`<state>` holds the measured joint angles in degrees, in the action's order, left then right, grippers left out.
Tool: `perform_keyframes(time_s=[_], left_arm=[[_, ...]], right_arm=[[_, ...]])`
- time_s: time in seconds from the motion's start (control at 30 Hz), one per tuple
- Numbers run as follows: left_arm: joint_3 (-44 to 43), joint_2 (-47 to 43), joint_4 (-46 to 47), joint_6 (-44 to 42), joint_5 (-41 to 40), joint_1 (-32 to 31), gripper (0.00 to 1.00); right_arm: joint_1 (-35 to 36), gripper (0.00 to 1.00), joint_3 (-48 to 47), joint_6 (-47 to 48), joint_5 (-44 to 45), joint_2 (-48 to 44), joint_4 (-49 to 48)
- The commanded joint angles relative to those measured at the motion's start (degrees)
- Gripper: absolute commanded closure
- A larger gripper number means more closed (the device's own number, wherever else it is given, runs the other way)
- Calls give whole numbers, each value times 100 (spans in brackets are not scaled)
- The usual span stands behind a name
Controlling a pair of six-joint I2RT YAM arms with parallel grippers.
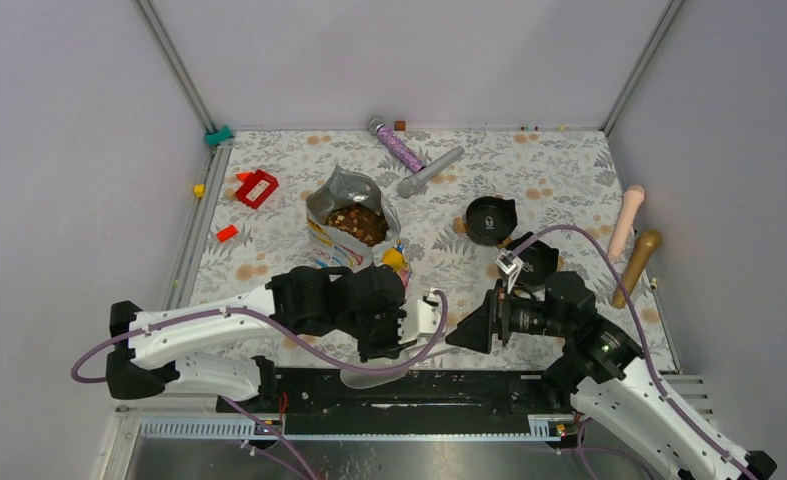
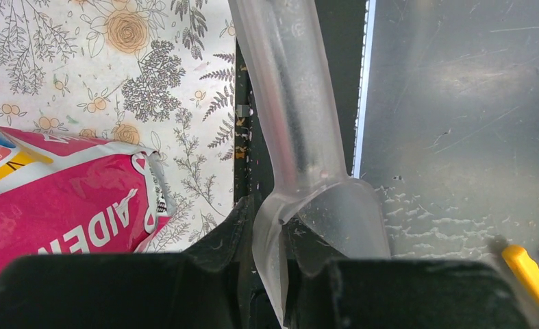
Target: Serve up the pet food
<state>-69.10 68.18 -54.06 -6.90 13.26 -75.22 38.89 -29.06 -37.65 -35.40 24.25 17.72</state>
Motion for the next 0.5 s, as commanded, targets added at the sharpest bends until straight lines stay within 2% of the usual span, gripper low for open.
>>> perform_keyframes(time_s=[0.0, 0.17, 0.23, 0.33, 0.47], left_arm=[[-341, 252, 193, -22, -9, -19, 100], [-395, 318, 323, 116, -136, -15, 100], [-374, 276, 350, 141, -113, -19, 100], [-318, 196, 431, 171, -288, -14, 100], [-319, 188, 421, 193, -490, -17, 100]], right_arm=[[25, 1, 365, -956, -935, 321, -1553], [25, 6, 1168, -2316, -1426, 639, -3865], [28, 8, 1360, -2600, -1467, 735, -4448], [30, 12, 1388, -2767, -1605, 827, -4761], [26, 14, 1342, -2725, -1701, 771, -4632]])
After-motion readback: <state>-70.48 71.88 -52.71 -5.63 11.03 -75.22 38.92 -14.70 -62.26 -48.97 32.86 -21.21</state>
